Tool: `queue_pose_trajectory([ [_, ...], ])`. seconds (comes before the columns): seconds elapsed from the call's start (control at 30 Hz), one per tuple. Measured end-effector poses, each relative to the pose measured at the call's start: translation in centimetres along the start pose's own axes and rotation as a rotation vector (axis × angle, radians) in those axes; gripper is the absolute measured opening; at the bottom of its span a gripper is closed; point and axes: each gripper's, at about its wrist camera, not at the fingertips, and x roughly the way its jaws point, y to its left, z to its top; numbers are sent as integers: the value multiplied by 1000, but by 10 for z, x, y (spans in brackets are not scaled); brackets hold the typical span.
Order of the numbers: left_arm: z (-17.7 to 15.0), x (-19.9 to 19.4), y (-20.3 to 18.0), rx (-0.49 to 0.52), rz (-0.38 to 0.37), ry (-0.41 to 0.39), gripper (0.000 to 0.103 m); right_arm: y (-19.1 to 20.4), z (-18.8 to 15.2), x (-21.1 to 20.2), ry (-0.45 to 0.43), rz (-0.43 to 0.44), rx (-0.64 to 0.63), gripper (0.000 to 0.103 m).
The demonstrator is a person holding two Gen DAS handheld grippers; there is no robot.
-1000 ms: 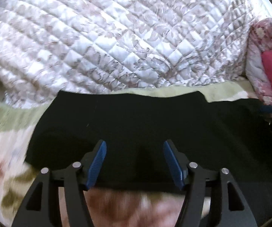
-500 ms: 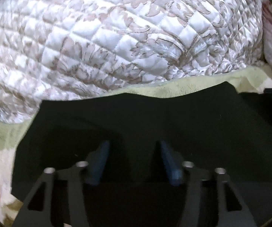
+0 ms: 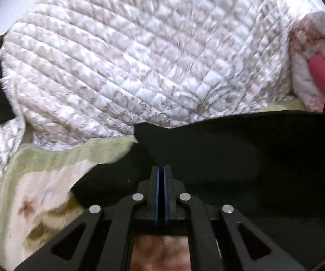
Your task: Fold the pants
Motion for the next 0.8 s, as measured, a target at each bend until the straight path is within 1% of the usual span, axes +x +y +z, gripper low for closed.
queue_pose_trajectory([
  [0.13, -23, -46, 3, -40, -15, -36, 4, 26, -30, -52, -34, 32, 24, 7],
  [0.2, -39, -65, 5, -61, -25, -38, 4, 38, -48, -71, -27, 42, 36, 7],
  [0.3, -64, -91, 9, -85, -28, -38, 4, 52, -78, -86, 2, 54, 58, 7],
  [0.4, -90, -107, 9, -103, -44, -19, 4, 59, -106, -87, 59, 57, 78, 7],
  [0.47, -110, -116, 7, -111, -54, 1, 4, 64, -127, -81, 120, 57, 109, 7],
  [0.53, -130, -119, 5, -120, -51, 33, 5, 68, -149, -75, 196, 48, 138, 8],
  [0.6, -152, -118, 5, -139, -52, 76, 5, 68, -164, -69, 244, 57, 183, 8],
  [0.7, -174, -112, 6, -157, -61, 142, 5, 66, -181, -63, 290, 54, 243, 15],
  [0.8, -184, -113, 5, -151, -53, 177, 5, 62, -191, -68, 265, 62, 317, 20],
])
